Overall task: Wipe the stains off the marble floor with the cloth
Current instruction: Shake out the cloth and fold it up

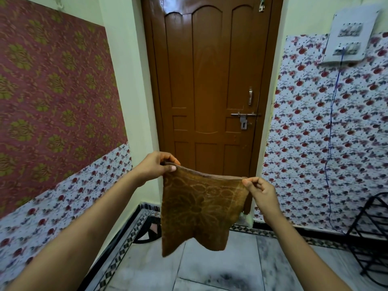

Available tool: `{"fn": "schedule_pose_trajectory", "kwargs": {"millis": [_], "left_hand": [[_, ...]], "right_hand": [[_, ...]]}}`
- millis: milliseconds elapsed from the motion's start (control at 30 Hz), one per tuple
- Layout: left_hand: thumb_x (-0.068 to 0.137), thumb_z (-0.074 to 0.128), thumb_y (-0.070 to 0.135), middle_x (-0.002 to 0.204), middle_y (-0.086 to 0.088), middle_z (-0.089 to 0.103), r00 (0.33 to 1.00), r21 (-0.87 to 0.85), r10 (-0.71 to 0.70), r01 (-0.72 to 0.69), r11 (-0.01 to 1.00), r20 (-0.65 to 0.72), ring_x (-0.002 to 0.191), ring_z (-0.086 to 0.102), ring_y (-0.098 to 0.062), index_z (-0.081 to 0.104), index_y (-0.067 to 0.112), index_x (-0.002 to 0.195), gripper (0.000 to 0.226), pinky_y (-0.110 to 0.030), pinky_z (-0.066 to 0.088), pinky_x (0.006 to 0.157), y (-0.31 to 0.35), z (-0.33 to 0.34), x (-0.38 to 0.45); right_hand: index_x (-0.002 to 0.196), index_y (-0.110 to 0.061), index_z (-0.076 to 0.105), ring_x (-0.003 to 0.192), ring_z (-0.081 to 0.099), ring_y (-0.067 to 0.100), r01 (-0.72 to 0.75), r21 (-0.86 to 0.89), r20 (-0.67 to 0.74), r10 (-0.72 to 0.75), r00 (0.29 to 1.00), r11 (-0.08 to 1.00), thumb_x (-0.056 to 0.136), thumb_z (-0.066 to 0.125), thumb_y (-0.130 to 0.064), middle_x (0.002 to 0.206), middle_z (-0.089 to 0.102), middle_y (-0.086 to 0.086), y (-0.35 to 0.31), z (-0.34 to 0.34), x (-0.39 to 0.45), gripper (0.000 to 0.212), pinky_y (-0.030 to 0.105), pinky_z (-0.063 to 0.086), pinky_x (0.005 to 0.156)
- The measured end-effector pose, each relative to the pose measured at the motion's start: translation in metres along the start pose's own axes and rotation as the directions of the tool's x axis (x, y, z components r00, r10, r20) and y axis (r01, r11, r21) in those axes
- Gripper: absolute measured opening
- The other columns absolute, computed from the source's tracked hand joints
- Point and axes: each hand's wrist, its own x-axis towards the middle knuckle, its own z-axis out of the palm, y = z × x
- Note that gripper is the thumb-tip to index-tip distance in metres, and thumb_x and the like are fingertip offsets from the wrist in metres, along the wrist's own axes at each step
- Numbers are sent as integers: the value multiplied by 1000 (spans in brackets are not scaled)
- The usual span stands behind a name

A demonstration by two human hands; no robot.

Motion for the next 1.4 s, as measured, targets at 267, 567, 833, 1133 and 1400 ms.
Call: {"fn": "schedule_pose_trajectory", "kwargs": {"millis": [267,567,833,1133,1400], "left_hand": [[90,58,11,96,-7,66,999,-32,24,-23,999,45,93,63,-16,66,17,90,10,-22,54,75,0,-3,-7],[90,58,10,96,-7,67,998,-58,63,-64,996,-16,95,63,-16,66,18,90,11,-20,52,76,3,-5,-14],[87,62,11,97,-8,68,999,74,44,-43,996,-17,95,64,-18,67,14,96,11,-26,54,81,10,-17,-18],[93,51,4,96,-6,65,997,182,-12,-3,983,82,95,59,-18,66,15,91,20,-25,49,80,4,-23,-25],[93,46,1,98,-4,54,984,313,181,-174,934,8,84,58,-17,62,20,78,29,-27,53,74,21,-17,-15]], "right_hand": [[86,-12,56,89,61,13,-47,158,62,37,997,986,93,53,-15,96,64,3,-4,1,-4,8,17,53,70],[84,-15,57,82,55,18,-264,132,301,215,929,955,92,54,-20,79,58,2,8,13,-20,10,41,42,83],[89,-14,65,92,60,20,-261,176,90,248,964,949,87,62,-19,88,66,4,23,30,-39,6,33,48,83],[99,-12,64,87,62,16,-197,54,328,169,929,979,91,55,-16,91,66,5,-26,-1,1,13,30,52,79],[83,-17,63,82,62,16,-239,138,742,59,667,961,62,80,-48,91,65,10,-58,8,-5,41,26,51,74]]}}
